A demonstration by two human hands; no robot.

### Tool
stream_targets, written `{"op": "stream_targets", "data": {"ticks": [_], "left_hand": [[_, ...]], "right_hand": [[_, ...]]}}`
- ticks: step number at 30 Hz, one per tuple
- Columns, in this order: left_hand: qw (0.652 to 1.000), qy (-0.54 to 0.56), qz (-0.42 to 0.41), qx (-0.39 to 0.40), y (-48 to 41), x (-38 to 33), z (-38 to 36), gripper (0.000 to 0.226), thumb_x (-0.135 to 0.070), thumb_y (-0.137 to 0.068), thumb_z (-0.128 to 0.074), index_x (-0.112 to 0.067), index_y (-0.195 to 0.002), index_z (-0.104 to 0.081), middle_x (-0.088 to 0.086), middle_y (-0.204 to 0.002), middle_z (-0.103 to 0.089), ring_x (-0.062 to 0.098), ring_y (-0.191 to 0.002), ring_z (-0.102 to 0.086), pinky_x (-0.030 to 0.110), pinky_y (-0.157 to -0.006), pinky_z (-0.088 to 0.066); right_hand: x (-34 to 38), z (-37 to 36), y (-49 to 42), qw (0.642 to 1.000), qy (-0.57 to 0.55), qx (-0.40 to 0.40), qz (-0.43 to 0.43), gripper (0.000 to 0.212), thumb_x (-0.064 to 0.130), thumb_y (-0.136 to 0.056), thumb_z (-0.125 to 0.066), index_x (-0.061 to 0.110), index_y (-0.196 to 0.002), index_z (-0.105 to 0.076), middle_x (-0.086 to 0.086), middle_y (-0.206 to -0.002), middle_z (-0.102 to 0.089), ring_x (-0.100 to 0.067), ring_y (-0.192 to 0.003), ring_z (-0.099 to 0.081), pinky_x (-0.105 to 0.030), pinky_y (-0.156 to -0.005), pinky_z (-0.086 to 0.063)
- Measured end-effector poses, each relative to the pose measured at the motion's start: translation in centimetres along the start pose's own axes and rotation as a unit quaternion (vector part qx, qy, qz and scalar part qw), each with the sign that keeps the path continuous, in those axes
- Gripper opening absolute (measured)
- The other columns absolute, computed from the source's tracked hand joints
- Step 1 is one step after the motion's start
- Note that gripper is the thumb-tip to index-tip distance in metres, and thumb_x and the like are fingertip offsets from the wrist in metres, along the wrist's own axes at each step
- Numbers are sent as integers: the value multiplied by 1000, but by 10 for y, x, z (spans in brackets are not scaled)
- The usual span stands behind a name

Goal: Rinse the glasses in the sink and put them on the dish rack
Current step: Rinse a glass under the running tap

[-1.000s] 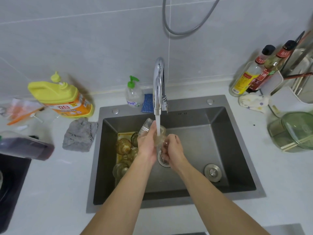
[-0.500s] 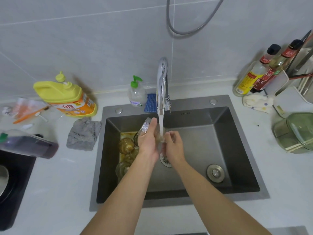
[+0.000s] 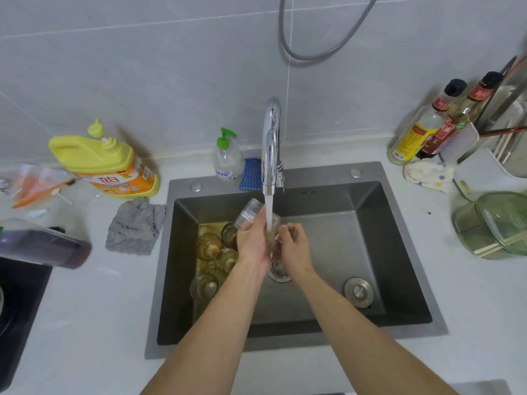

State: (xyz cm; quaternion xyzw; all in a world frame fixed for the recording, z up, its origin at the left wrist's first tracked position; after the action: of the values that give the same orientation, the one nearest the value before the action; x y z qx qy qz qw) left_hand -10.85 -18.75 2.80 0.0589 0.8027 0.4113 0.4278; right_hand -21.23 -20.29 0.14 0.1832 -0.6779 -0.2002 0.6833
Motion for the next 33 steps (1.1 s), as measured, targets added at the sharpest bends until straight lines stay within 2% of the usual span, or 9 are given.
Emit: {"op": "stream_targets", "data": {"ticks": [6,9,13,17,19,22,25,29,33], "left_hand": [[999,-22,-39,25,-5,2,-1,22,-17,-86,-84,-10,-105,-75,6,-84,-77,21,-76,-72,35,-70,-61],[999,-14,-28,-26,-9,7,-2,17,-27,-82,-88,-15,-88,-77,1,-72,-73,23,-66,-65,33,-59,-55],[999,-8,-10,-45,-15,8,-3,22,-29,-80,-89,-16,-93,-76,1,-85,-78,22,-88,-74,41,-84,-60],[1000,7,-22,-8,-16,2,5,17,-27,-89,-80,-13,-99,-77,4,-86,-77,20,-79,-72,36,-74,-58],[1000,4,-22,-13,-12,-1,7,15,-26,-91,-79,-12,-95,-77,4,-83,-76,19,-74,-71,33,-67,-58],[998,22,-1,-53,-7,-1,9,29,-36,-89,-79,-8,-98,-75,12,-92,-76,29,-84,-74,39,-76,-61],[998,12,11,-56,-3,3,8,41,-45,-86,-79,-9,-106,-78,15,-106,-79,33,-101,-76,48,-95,-61],[998,5,-7,-61,-4,-6,16,29,-37,-83,-84,-13,-96,-74,5,-90,-80,26,-91,-76,42,-89,-62],[995,-21,-28,-94,-5,-15,23,46,-37,-77,-89,-13,-111,-69,7,-94,-78,25,-81,-76,37,-73,-63]], "right_hand": [[-14,-7,10,953,-158,89,-242,31,20,-99,-39,14,-70,-49,-5,-59,-45,-16,-39,-42,-20,-35,-32],[0,8,5,996,-39,4,-80,21,21,-101,-48,14,-80,-50,-8,-68,-56,-19,-50,-54,-32,-48,-47],[21,11,11,989,113,-54,81,19,21,-103,-50,16,-84,-51,0,-77,-58,-15,-67,-55,-42,-66,-53],[0,-2,-3,981,-70,33,-175,23,14,-96,-43,14,-74,-50,-3,-58,-47,-17,-44,-44,-26,-41,-33],[-3,-8,0,968,-114,61,-216,21,16,-96,-45,11,-78,-54,-4,-57,-48,-16,-41,-43,-23,-40,-30],[17,0,9,999,38,9,-10,16,21,-100,-52,15,-85,-50,-1,-65,-56,-15,-50,-51,-29,-47,-42],[34,1,20,981,113,-57,146,17,21,-101,-54,22,-85,-49,4,-76,-56,-10,-67,-52,-19,-59,-46],[13,-16,5,998,-6,19,-64,27,27,-103,-46,19,-78,-51,1,-63,-50,-14,-49,-42,-27,-44,-37],[-10,-30,15,943,-140,95,-287,59,59,-99,-39,14,-66,-56,-3,-60,-47,-11,-34,-29,-19,-31,-23]]}}
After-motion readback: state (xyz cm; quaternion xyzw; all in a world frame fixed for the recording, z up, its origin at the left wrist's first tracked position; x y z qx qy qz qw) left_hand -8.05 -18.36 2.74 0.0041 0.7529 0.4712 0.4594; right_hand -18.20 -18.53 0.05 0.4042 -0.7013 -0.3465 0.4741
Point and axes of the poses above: each hand's wrist, its own y-axis away from the middle knuckle, its own z-axis out of the back of the hand, x = y × z, the point moved 8 cm from there along -y, towards the middle knuckle
